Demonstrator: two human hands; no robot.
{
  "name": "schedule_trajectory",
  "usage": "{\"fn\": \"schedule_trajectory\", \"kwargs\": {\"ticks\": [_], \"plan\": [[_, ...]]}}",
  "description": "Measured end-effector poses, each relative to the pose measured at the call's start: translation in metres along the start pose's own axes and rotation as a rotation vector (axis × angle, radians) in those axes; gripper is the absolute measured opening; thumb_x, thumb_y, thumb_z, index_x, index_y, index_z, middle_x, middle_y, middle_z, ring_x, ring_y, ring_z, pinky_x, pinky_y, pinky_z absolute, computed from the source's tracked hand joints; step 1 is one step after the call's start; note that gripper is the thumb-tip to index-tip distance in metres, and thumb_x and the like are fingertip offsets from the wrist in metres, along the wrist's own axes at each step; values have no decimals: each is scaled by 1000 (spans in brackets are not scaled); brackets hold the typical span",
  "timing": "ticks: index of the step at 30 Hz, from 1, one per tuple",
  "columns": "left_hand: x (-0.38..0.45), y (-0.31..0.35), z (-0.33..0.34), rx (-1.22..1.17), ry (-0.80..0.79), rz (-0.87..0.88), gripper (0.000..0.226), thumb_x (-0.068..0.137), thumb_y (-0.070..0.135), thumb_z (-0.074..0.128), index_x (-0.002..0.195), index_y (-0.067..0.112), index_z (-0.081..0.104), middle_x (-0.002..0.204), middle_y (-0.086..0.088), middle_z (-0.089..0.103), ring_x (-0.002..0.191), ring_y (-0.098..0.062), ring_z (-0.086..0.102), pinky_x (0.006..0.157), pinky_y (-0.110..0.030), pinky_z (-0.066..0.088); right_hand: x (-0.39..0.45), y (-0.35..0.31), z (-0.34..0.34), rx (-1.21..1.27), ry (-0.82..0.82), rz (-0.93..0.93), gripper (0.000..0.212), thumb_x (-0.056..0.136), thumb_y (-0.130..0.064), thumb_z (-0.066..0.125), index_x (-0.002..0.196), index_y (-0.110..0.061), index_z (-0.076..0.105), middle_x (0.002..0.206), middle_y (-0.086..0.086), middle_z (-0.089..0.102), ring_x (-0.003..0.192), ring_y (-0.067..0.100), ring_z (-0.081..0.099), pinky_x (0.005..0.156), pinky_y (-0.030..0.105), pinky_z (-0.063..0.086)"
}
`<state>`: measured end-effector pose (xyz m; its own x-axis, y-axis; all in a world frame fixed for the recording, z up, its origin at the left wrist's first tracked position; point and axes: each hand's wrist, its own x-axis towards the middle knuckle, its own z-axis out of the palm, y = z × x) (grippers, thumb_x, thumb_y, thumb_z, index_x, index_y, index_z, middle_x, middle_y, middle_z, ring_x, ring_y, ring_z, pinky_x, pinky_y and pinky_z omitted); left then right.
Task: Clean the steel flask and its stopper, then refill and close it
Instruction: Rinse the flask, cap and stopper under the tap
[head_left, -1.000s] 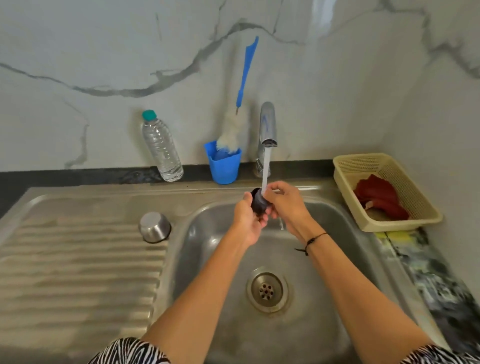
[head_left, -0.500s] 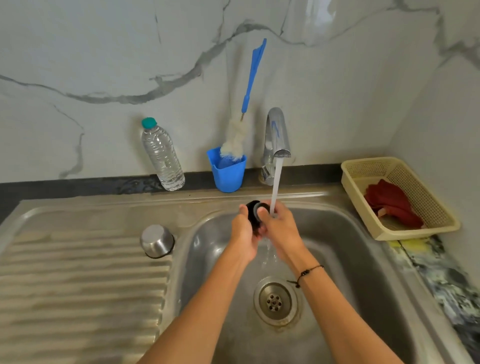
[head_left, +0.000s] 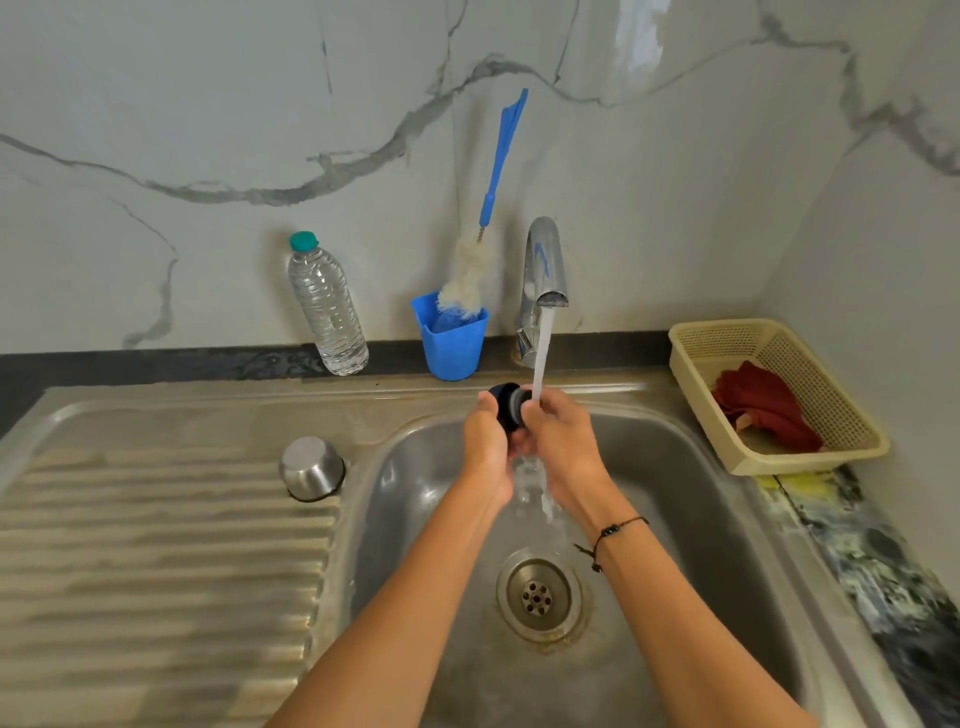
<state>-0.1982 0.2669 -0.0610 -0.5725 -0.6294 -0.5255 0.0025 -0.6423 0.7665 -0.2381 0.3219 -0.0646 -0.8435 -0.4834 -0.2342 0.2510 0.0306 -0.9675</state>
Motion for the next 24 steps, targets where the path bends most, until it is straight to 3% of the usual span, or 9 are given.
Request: {"fn": "schedule_trajectory", "kwargs": {"ticks": [3, 7, 9, 12, 14, 18, 22, 24], "plan": [[-11, -2, 0, -48, -23, 8, 38, 104, 35, 31, 100, 10, 59, 73, -6, 57, 59, -12, 46, 60, -25, 37, -1, -9, -5, 151, -12, 53, 18, 95, -5, 46, 93, -3, 64, 70, 11, 58, 48, 13, 46, 45, 23, 41], [-21, -2, 5, -127, -11, 12, 37, 104, 34, 32, 103, 9, 60, 76, -5, 59, 65, -12, 51, 60, -23, 40, 4, -16, 0, 173, 108, 78, 23, 95, -9, 45, 81, -6, 63, 66, 9, 52, 46, 14, 41, 44, 26, 38], [-21, 0, 7, -149, 5, 45, 36, 104, 32, 32, 106, 9, 59, 77, -4, 57, 61, -9, 47, 58, -21, 39, 3, -18, 2, 152, 72, 52, 23, 96, -11, 43, 87, -3, 62, 69, 10, 53, 47, 13, 40, 44, 24, 37], [-20, 6, 8, -140, 19, 95, 32, 104, 28, 33, 93, 14, 58, 77, -3, 59, 63, -10, 51, 58, -22, 42, -5, -17, 4, 117, -69, 2, 17, 96, -11, 47, 100, -6, 63, 82, 12, 60, 60, 14, 52, 57, 27, 47], [-19, 6, 11, -70, 16, 122, 30, 104, 26, 32, 94, 15, 58, 82, -5, 61, 72, -13, 55, 62, -24, 45, -4, -14, 3, 16, -67, -43, 16, 93, -9, 51, 103, -11, 63, 89, 8, 67, 73, 16, 61, 66, 28, 53], [-17, 5, 10, 25, -25, 145, 27, 103, 25, 36, 99, 13, 60, 94, -10, 64, 81, -19, 56, 66, -28, 44, 0, -11, -12, -365, -12, -277, 14, 91, -18, 50, 94, -15, 63, 86, 4, 66, 76, 16, 60, 68, 29, 49], [-15, 14, 4, 313, -36, 152, 44, 100, 47, 34, 81, 16, 59, 69, -3, 58, 60, -13, 50, 51, -24, 38, -1, -8, -20, -569, -66, -510, 15, 91, -17, 50, 98, -12, 61, 92, 5, 58, 81, 14, 53, 66, 18, 39], [-15, 13, 5, 445, 0, 221, 47, 100, 47, 32, 74, 16, 55, 62, -1, 54, 55, -13, 49, 50, -23, 38, -1, -4, -20, -646, -37, -579, 18, 94, -23, 44, 98, -12, 58, 88, 3, 58, 77, 13, 52, 64, 20, 39]]}}
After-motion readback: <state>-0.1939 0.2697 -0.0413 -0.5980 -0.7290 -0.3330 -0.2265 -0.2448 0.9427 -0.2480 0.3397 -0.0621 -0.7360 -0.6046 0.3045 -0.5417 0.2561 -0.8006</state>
